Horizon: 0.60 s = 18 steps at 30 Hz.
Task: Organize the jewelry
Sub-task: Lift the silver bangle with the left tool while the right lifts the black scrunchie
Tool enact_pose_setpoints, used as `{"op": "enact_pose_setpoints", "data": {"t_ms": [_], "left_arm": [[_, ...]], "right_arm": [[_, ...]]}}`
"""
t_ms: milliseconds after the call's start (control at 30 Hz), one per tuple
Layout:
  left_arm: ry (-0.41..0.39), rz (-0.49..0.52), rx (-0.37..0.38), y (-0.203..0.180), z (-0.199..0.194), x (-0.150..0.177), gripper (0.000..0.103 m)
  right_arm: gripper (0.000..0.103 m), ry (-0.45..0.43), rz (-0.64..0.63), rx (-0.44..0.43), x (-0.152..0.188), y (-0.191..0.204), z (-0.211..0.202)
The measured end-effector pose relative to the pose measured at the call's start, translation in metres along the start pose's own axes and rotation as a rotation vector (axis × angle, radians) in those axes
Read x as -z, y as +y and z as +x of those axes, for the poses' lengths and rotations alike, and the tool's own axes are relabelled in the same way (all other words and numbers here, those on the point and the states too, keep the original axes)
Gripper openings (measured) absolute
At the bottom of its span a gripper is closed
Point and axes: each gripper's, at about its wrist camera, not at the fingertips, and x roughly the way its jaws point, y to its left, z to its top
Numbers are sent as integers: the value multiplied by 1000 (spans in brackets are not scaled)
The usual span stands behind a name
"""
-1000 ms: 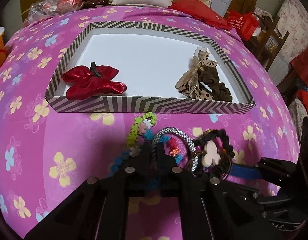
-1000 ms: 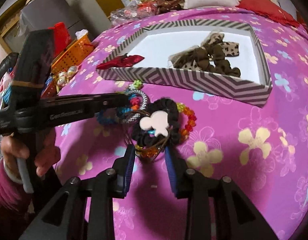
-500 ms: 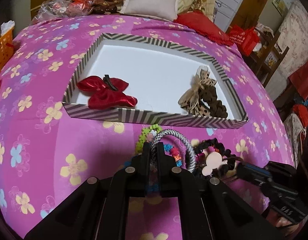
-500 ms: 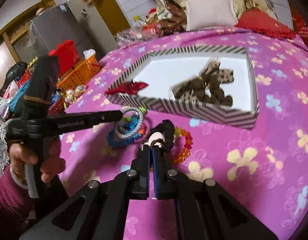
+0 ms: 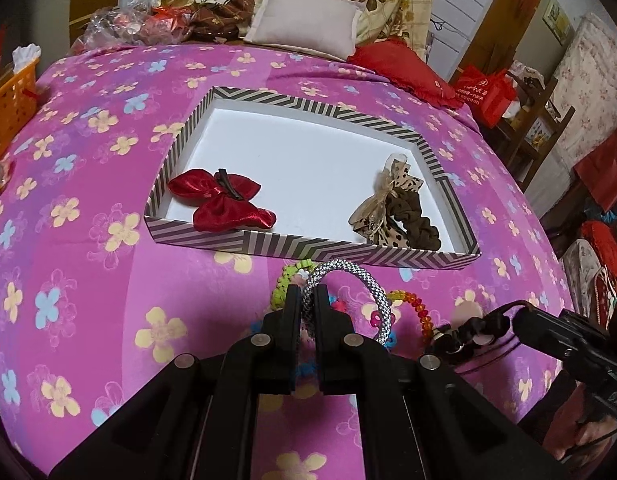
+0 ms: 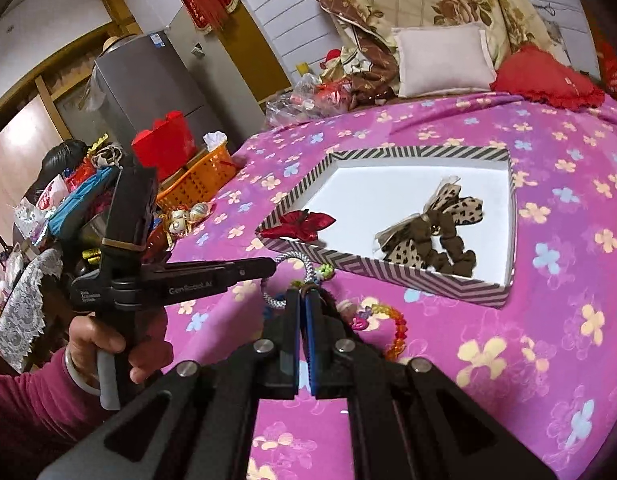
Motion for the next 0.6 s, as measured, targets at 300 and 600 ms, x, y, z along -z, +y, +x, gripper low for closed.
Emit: {"op": "enact_pose_setpoints", "data": {"t_ms": [300, 600], "left_arm": [[-3, -15, -5, 4, -3, 1, 0], [7, -17, -1, 3, 0, 5, 0]], "right_arm": [[3, 9, 21, -22, 1, -6, 2], [3, 7, 77, -96, 1, -15, 2]]}}
